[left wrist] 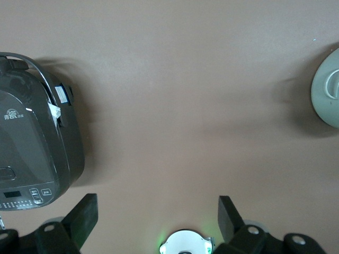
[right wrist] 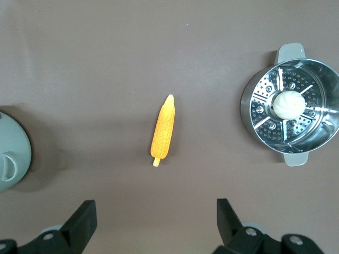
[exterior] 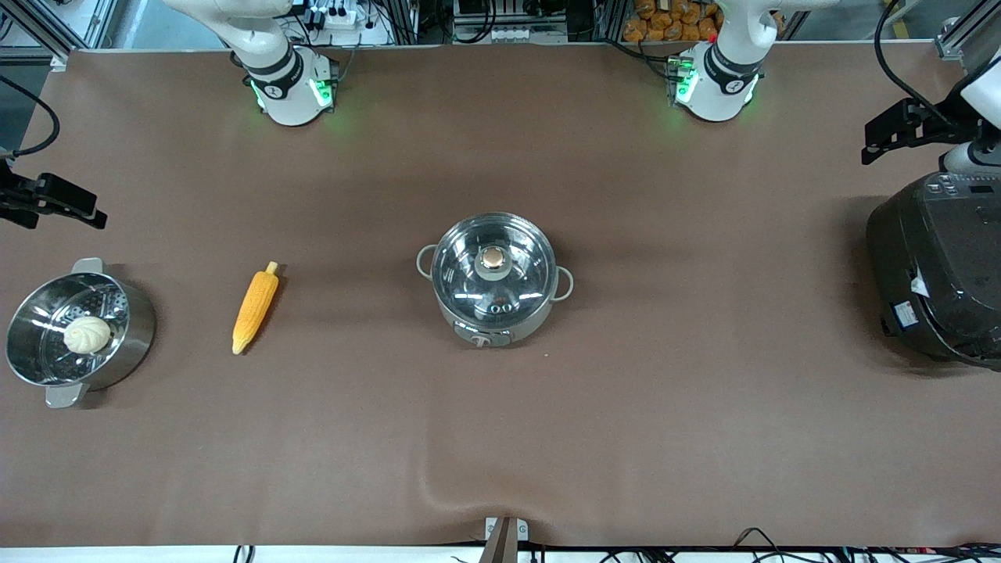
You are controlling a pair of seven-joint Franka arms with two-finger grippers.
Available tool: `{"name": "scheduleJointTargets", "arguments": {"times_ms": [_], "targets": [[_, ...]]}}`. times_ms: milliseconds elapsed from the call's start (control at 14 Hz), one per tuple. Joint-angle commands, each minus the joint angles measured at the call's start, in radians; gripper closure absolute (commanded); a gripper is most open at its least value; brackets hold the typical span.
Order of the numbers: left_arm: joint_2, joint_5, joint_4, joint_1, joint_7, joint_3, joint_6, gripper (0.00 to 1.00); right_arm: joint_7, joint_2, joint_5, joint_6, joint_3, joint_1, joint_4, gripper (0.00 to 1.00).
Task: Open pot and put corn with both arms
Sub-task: 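Raise the left gripper and swing it toward the steel pot, then reach the left gripper to the lid knob while the right gripper reaches the corn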
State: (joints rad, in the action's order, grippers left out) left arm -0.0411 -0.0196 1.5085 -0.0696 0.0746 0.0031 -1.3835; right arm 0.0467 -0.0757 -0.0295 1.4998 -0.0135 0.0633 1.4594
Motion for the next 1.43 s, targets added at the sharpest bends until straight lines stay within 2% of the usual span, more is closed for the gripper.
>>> {"name": "scheduleJointTargets", "arguments": {"times_ms": [0,571,857,1071,1357], "targets": [[-0.008,0.018,0.004,-0.006,-0.019,-0.005,-0.003,0.0,0.012,0.031,0.037,-0.004,0.017,0.013,0.022,0.0],[0.013,0.006,-0.042,-0.007,-0.001,-0.015,0.001,0.0,0.01,0.03,0.026,-0.009,0.017,0.018,0.024,0.0],[0.075,0.021,-0.048,-0.01,0.013,-0.046,-0.003,0.0,0.01,0.028,0.026,-0.009,0.015,0.016,0.024,0.0],[0.185,0.05,-0.057,-0.035,-0.007,-0.081,-0.067,0.0,0.009,0.028,0.026,-0.009,0.015,0.016,0.024,0.0],[0.326,0.066,-0.064,-0.174,-0.243,-0.087,-0.247,0.0,0.009,0.028,0.026,-0.006,0.015,0.015,0.033,0.0]]}}
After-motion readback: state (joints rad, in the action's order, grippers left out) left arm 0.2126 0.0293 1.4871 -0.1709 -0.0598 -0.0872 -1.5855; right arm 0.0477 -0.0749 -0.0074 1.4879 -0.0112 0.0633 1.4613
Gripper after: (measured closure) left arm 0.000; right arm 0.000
